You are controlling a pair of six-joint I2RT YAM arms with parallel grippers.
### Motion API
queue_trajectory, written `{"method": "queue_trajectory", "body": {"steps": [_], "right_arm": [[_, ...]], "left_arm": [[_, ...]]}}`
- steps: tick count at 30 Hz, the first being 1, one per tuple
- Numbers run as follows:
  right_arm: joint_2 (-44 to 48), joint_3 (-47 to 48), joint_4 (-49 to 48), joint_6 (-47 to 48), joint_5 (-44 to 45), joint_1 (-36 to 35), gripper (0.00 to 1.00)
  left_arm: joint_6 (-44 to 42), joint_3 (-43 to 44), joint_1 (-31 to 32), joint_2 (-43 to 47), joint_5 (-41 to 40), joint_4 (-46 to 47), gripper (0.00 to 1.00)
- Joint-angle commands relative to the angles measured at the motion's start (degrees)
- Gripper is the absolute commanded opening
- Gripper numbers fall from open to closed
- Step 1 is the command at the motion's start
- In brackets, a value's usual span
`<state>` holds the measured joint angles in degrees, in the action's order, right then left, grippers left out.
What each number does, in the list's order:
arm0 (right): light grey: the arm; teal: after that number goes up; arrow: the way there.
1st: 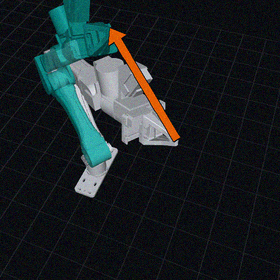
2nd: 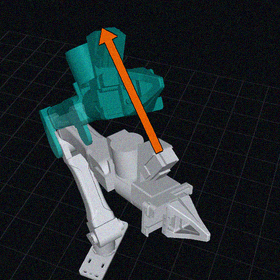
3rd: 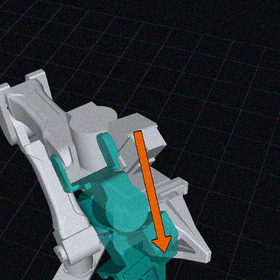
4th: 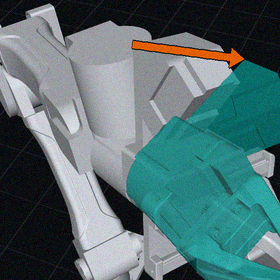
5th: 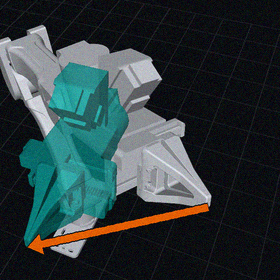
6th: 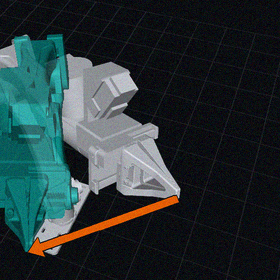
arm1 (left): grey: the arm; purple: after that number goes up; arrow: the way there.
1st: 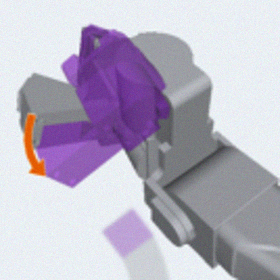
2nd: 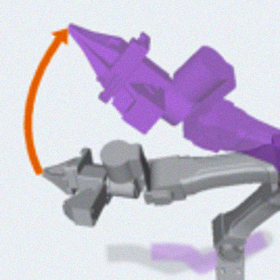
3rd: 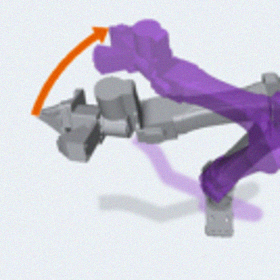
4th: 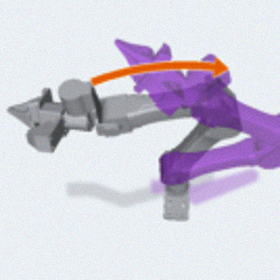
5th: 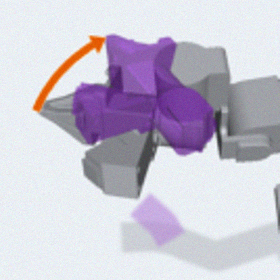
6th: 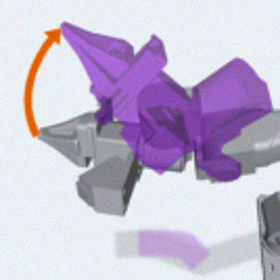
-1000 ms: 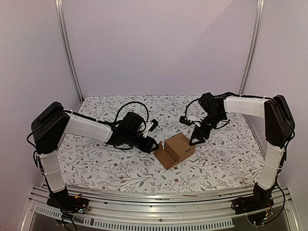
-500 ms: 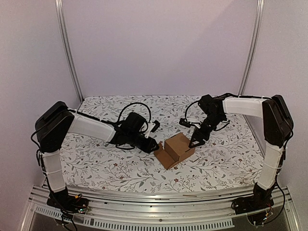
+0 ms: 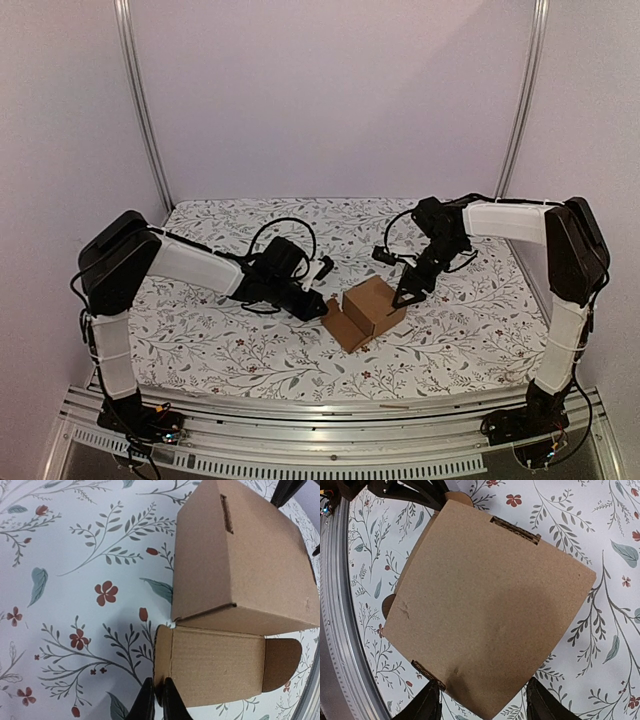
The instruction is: Fold the paper box
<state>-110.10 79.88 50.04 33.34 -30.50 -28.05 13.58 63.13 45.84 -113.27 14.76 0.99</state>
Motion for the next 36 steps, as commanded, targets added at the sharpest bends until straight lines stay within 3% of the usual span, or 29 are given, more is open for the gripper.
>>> {"method": "queue_trajectory", "body": {"steps": [1, 7, 15, 28, 36], "right_arm": [[2.14, 0.14, 1.01, 1.96, 3.37, 0.03, 0.57], [12.22, -5.18, -0.43, 9.58, 4.59, -1.15, 0.59], [20.79, -19.06, -13.86, 17.5, 21.85, -15.63, 0.6], [18.2, -26.32, -30.0, 18.3, 35.87, -27.41, 0.59], [15.34, -26.0, -30.02, 16.82, 36.32, -29.58, 0.59]], "left_arm": [[-0.49, 1.52, -0.41, -1.89, 1.51, -0.82, 0.05], [-1.21, 0.84, -0.24, -1.02, 1.45, -0.66, 0.0], [-3.57, 0.48, 1.02, 0.06, -0.29, -0.44, 0.0], [-5.14, 1.89, 2.68, 1.6, -2.33, -7.48, 0.0], [-4.79, 2.04, 3.15, 2.43, -2.87, -8.39, 0.0]]}}
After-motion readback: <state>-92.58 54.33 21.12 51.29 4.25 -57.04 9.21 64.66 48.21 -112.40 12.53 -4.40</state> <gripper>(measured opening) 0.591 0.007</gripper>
